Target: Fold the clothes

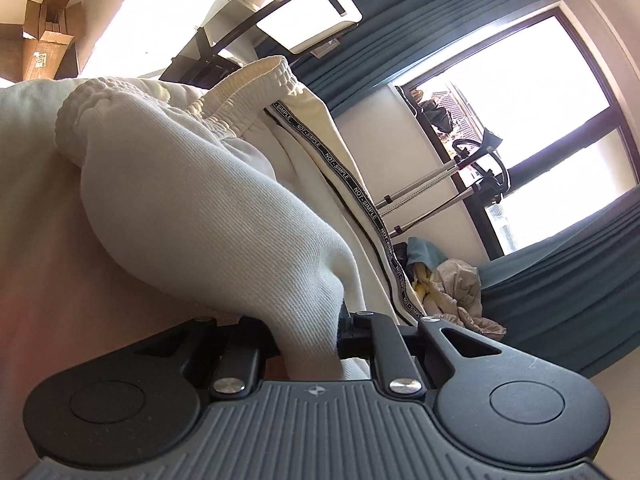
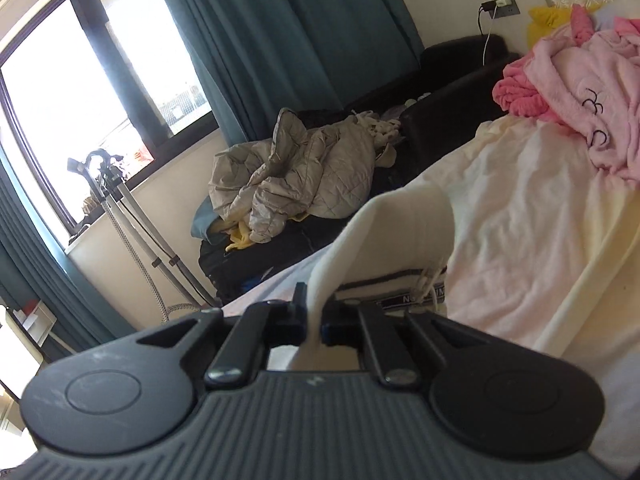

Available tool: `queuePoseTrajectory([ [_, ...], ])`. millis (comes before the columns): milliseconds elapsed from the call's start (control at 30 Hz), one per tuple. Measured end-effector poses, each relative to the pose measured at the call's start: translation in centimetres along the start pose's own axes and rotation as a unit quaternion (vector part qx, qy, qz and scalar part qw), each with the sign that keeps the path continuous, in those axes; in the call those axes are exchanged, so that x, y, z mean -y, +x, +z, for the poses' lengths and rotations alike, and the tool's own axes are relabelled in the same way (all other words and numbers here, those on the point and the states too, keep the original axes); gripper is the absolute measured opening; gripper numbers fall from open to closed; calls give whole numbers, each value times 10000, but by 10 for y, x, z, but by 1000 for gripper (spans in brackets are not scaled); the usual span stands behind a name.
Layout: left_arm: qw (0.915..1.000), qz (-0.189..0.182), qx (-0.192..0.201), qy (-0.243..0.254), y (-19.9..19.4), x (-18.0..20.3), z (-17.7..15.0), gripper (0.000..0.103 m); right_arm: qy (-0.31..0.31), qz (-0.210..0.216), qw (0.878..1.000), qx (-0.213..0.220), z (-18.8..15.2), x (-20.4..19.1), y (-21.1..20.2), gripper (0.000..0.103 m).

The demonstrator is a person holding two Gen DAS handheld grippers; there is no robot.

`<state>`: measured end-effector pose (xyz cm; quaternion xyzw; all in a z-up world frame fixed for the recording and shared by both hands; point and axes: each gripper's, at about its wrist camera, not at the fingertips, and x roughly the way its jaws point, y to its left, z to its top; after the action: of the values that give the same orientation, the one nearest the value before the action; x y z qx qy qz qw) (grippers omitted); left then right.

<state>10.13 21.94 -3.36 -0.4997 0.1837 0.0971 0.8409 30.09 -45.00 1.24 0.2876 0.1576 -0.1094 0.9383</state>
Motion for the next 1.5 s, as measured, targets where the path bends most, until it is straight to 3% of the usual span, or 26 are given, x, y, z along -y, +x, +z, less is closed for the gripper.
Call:
queuePoseTrajectory([
  [133, 9989, -287, -160, -347, -20, -8, 11, 16, 312, 54, 9981, 528, 7, 22, -82, 4],
  [233, 9979, -245, -322, -515, -27, -16, 15, 16, 584, 68, 9968, 539, -7, 48, -134, 4],
  [433, 9968, 14, -685, -411, -25, -24, 17, 16, 1424, -43, 9892, -350, -69, 99, -183, 4],
  [533, 9967, 112, -745, -317, -22, -25, 14, 17, 1643, -120, 9828, -834, -90, 110, -184, 5],
  [667, 9968, 211, -755, -166, -20, -27, 10, 17, 2028, -333, 9726, -1086, -106, 127, -177, 11],
  [833, 9959, 295, -829, 219, -16, -26, 8, 18, 3063, -438, 9446, -1093, -125, 161, -164, 39],
  [900, 9947, 347, -893, 383, -14, -24, 8, 18, 3028, -670, 9451, -1033, -130, 164, -158, 40],
  [967, 9934, 398, -923, 551, -15, -22, 8, 23, 2932, -860, 9471, -981, -133, 165, -151, 40],
  [1100, 9928, 411, -985, 545, -18, -26, 7, 27, 2945, -842, 9480, -867, -134, 171, -134, 39],
  [1133, 9929, 425, -997, 480, -19, -28, 7, 29, 2969, -854, 9474, -840, -134, 173, -130, 36],
  [1200, 9932, 450, -992, 407, -20, -30, 5, 32, 3026, -864, 9457, -811, -132, 177, -123, 14],
  [1267, 9932, 496, -961, 432, -22, -30, 3, 35, 3041, -813, 9457, -807, -128, 181, -117, 7],
  [1367, 9914, 598, -986, 622, -22, -28, -3, 37, 2815, -690, 9547, -677, -116, 175, -116, 6],
  [1500, 9881, 602, -1174, 793, -25, -27, -10, 37, 2476, -244, 9685, -52, -89, 161, -129, 6],
])
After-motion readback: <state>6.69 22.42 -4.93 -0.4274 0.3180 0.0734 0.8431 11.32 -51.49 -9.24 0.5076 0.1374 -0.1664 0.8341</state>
